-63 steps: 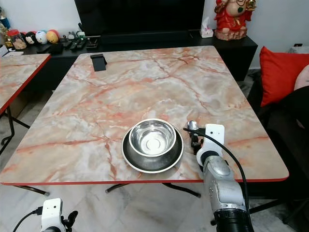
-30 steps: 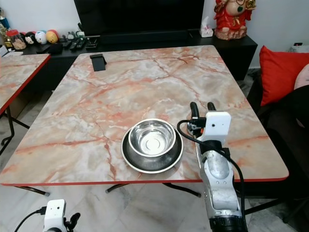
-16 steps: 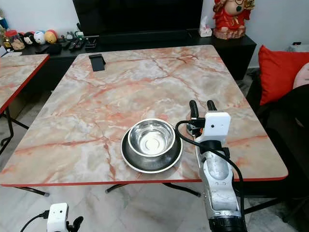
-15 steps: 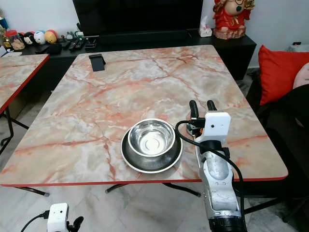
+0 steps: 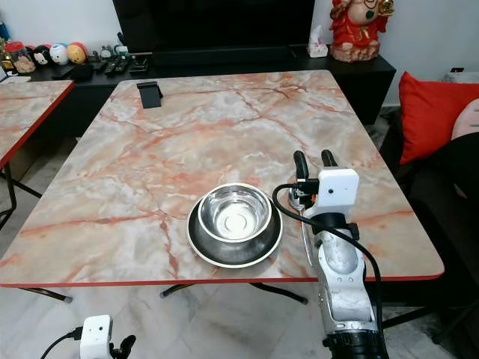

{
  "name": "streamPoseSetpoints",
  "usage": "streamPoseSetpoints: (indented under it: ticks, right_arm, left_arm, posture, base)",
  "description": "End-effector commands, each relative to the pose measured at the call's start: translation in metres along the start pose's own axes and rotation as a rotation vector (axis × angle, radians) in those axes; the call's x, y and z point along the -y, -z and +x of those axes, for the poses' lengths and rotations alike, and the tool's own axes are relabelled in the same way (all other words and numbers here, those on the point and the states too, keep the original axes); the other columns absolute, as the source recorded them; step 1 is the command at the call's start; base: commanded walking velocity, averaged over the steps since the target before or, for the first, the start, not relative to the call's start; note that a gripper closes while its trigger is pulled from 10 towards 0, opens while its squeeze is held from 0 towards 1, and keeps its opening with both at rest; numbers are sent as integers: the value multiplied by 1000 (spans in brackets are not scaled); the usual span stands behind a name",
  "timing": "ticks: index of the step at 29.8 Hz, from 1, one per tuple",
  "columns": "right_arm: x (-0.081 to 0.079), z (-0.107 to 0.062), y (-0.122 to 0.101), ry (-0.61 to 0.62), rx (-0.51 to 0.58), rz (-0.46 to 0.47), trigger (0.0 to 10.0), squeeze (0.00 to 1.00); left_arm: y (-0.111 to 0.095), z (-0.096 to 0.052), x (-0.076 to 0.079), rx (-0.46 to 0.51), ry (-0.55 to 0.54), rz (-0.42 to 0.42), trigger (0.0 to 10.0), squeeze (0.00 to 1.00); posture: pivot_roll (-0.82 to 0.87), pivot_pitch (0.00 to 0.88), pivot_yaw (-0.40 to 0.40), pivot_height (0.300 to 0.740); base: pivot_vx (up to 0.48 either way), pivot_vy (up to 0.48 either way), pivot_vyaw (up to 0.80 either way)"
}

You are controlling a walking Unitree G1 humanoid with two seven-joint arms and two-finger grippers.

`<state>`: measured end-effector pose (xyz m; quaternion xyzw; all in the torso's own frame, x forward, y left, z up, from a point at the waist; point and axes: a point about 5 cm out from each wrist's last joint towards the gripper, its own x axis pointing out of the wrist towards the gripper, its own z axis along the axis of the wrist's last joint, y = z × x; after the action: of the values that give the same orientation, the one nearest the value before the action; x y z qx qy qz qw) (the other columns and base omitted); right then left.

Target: Setting the table

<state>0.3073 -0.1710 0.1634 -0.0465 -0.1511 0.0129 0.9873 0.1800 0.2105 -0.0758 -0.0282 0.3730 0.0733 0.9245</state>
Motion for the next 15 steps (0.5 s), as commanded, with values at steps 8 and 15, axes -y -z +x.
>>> streamPoseSetpoints:
  ticks: [8,15]
  right_arm:
    - [-6,5,-3,-21,4,12,10000,0]
    - [-6,6,-4,-10,9,18,10000,0]
  left_arm:
    - [-2,0,-3,17,-25,-24,10000,0]
    - [-1,0,-3,8,-28,-24,10000,0]
  posture:
    - [-124,0,28,740]
    - [-114,0,35,740]
  base:
    - [0,0,0]
    - [0,0,0]
